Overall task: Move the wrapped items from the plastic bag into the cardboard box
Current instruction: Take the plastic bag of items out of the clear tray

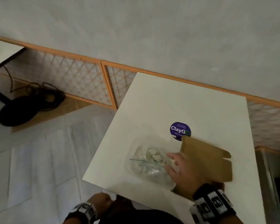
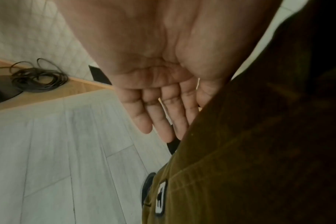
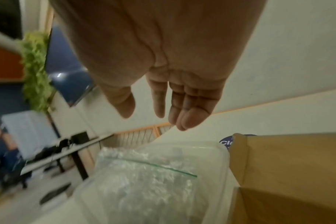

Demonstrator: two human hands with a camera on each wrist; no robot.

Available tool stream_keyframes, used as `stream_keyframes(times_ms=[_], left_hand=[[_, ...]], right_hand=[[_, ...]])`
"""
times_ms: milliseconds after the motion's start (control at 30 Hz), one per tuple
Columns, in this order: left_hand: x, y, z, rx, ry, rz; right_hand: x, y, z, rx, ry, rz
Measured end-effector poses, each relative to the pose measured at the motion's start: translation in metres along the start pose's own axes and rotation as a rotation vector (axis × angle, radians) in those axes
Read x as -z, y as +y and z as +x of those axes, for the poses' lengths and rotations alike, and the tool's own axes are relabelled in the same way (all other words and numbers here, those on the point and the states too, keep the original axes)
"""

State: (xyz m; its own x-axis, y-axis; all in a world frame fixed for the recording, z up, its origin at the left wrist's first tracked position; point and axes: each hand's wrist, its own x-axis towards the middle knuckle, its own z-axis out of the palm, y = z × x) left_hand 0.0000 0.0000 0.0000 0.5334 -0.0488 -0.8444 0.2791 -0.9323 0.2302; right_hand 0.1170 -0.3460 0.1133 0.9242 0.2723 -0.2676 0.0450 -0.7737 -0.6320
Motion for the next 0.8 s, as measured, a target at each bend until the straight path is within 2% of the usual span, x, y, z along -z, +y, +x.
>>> stream_keyframes(times_ms=[33,100,167,233,367,467,533,600,700,800], left_hand=[[-0.003,-0.002,0.001,-0.017,0.01,0.003],[0.003,0.002,-0.008,-0.02,0.029,0.043],[0.014,0.014,-0.022,-0.044,0.056,0.095],[0.026,0.027,-0.037,-0.109,0.122,0.153],[0.06,0.058,-0.064,-0.363,0.373,0.092],[0.083,0.092,-0.069,-0.622,0.651,-0.001],[0.095,0.115,-0.059,-0.76,0.769,0.102],[0.102,0.135,-0.044,-0.765,0.735,0.265],[0.113,0.162,-0.03,-0.675,0.555,0.449],[0.128,0.174,-0.036,-0.64,0.426,0.292]], right_hand=[[-0.006,-0.002,0.01,0.049,-0.021,-0.129],[-0.015,-0.006,0.025,0.053,-0.162,-0.38],[-0.022,-0.01,0.031,0.017,-0.291,-0.482],[-0.028,-0.009,0.031,0.025,-0.325,-0.524],[-0.032,-0.002,0.025,0.036,-0.267,-0.414],[-0.034,0.0,0.015,0.062,-0.261,-0.268],[-0.035,0.001,0.012,0.085,-0.245,-0.203],[-0.036,0.001,0.009,0.115,-0.208,-0.157],[-0.033,-0.002,0.004,0.124,-0.123,-0.081],[-0.017,-0.007,-0.001,0.12,-0.053,-0.026]])
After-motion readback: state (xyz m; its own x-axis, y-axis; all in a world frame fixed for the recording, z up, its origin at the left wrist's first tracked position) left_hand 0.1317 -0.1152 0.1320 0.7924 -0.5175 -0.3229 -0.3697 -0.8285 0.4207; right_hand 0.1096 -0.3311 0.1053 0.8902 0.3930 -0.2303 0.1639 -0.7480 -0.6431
